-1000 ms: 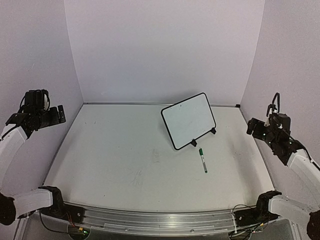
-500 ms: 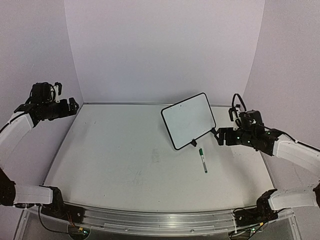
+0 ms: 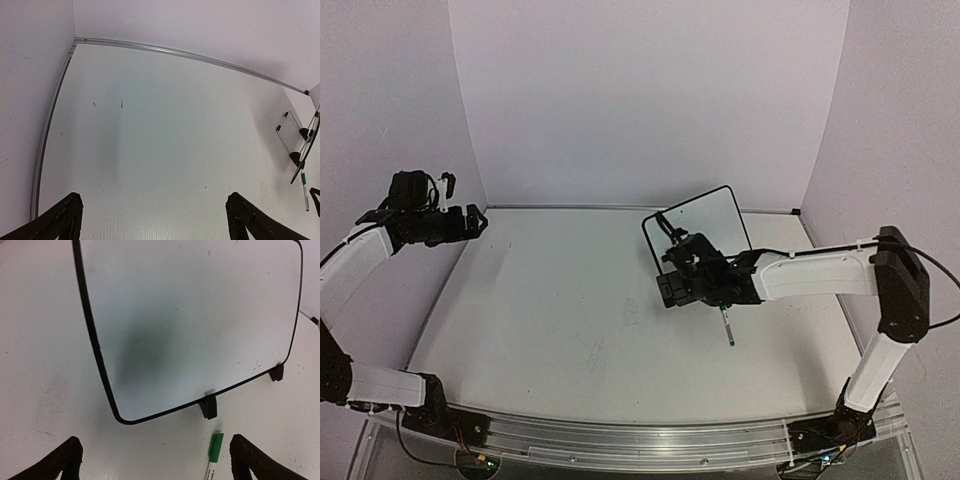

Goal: Write a sentence on the whiteboard
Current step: Move the whiteboard to the center of the board.

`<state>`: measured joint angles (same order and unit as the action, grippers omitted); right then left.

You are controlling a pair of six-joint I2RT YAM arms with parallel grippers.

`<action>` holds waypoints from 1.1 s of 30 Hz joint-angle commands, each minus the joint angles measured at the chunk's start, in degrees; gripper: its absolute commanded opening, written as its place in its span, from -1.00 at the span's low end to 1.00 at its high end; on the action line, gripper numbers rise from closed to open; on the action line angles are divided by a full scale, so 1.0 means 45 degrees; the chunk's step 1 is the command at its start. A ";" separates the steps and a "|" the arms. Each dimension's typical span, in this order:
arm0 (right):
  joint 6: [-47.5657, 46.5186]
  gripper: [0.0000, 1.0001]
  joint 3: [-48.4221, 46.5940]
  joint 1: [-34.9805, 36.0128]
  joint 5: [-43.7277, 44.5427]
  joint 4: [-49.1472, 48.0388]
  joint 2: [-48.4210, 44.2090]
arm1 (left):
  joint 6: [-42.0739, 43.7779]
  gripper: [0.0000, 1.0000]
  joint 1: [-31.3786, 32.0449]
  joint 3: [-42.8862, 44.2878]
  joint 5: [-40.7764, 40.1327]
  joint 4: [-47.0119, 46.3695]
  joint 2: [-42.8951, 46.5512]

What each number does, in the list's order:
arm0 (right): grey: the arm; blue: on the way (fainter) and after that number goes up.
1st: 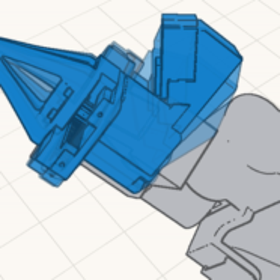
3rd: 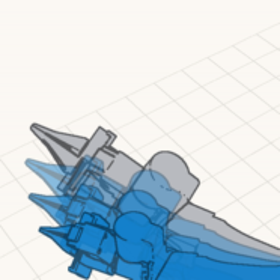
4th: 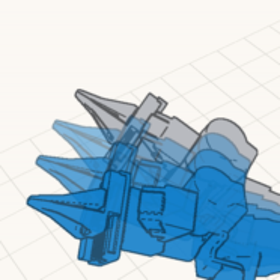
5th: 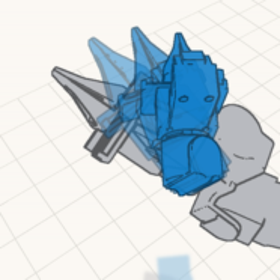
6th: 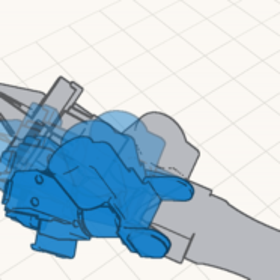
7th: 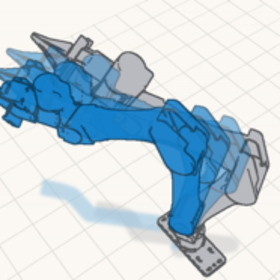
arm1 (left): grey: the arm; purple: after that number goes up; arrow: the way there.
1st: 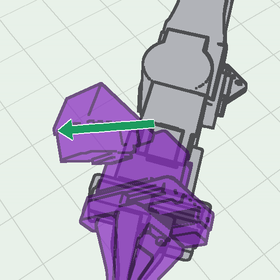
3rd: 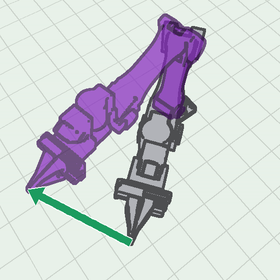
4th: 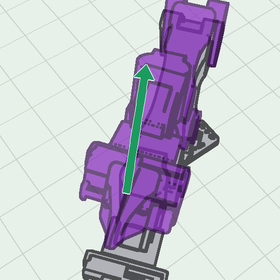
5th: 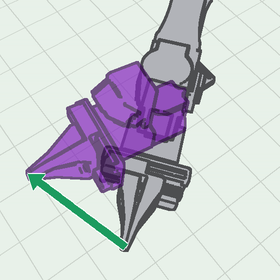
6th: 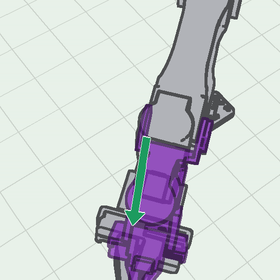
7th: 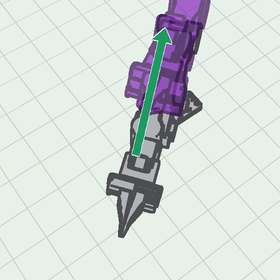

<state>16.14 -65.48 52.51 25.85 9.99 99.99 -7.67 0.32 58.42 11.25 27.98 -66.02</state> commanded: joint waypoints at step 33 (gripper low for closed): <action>0.0595 0.96 -0.3842 -0.1290 0.2521 0.2153 0.3402 | -0.0167 0.99 -0.0027 -0.0274 0.0996 -0.0540 0.0310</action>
<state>18.61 -83.13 47.95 36.35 18.14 117.43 -7.94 0.32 57.60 14.91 27.83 -65.95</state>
